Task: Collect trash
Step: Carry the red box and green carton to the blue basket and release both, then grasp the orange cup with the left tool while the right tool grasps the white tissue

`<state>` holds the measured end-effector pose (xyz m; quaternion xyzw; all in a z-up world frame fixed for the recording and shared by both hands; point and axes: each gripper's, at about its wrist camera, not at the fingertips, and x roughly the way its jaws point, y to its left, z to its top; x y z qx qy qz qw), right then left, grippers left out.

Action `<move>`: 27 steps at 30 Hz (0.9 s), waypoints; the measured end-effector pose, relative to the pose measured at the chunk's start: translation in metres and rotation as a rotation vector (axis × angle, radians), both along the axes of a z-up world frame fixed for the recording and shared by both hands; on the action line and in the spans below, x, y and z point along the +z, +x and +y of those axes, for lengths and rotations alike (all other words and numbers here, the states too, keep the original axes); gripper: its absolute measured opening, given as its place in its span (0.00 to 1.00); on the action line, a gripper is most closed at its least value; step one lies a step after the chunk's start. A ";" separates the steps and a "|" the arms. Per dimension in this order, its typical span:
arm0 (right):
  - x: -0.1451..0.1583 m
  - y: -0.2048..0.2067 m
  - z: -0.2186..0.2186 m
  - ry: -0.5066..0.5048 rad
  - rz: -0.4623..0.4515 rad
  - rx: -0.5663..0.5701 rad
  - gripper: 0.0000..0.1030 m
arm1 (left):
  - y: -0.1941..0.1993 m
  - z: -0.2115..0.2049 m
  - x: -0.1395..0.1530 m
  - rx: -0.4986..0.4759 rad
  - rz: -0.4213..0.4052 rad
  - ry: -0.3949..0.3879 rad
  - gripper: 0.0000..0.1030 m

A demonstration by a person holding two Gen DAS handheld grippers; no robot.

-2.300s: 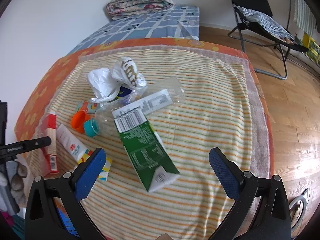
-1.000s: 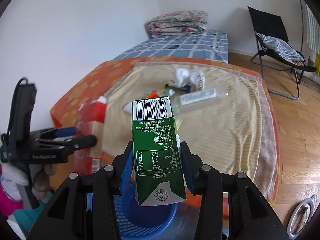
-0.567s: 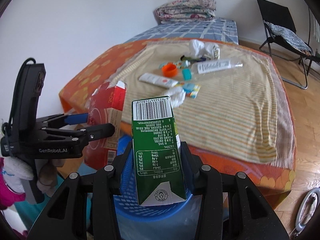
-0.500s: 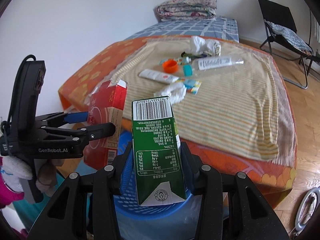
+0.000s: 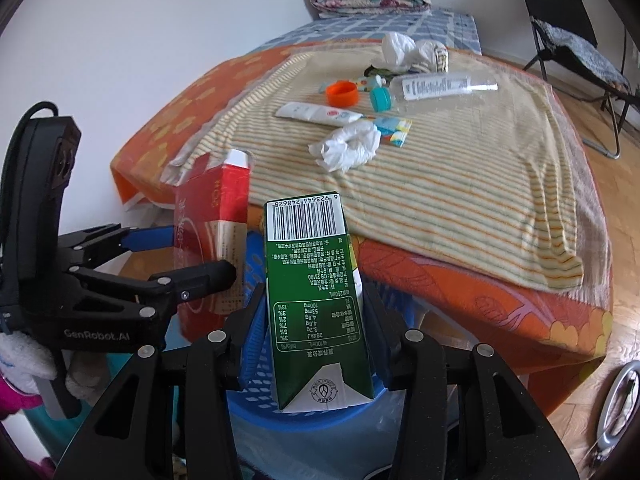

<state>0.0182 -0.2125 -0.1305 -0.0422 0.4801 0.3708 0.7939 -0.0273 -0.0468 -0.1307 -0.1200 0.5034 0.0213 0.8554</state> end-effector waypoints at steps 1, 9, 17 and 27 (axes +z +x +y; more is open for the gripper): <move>-0.001 0.000 0.000 0.001 0.009 -0.003 0.43 | 0.000 0.001 0.000 0.002 0.001 -0.001 0.85; -0.007 0.005 0.001 -0.018 0.035 -0.015 0.44 | 0.001 0.002 -0.005 0.004 0.031 -0.002 0.85; -0.006 0.007 -0.001 -0.020 0.044 -0.029 0.44 | 0.000 0.005 -0.004 0.013 0.025 -0.006 0.85; -0.005 0.007 0.001 -0.022 0.042 -0.027 0.45 | 0.002 0.008 -0.002 0.019 0.022 -0.012 0.85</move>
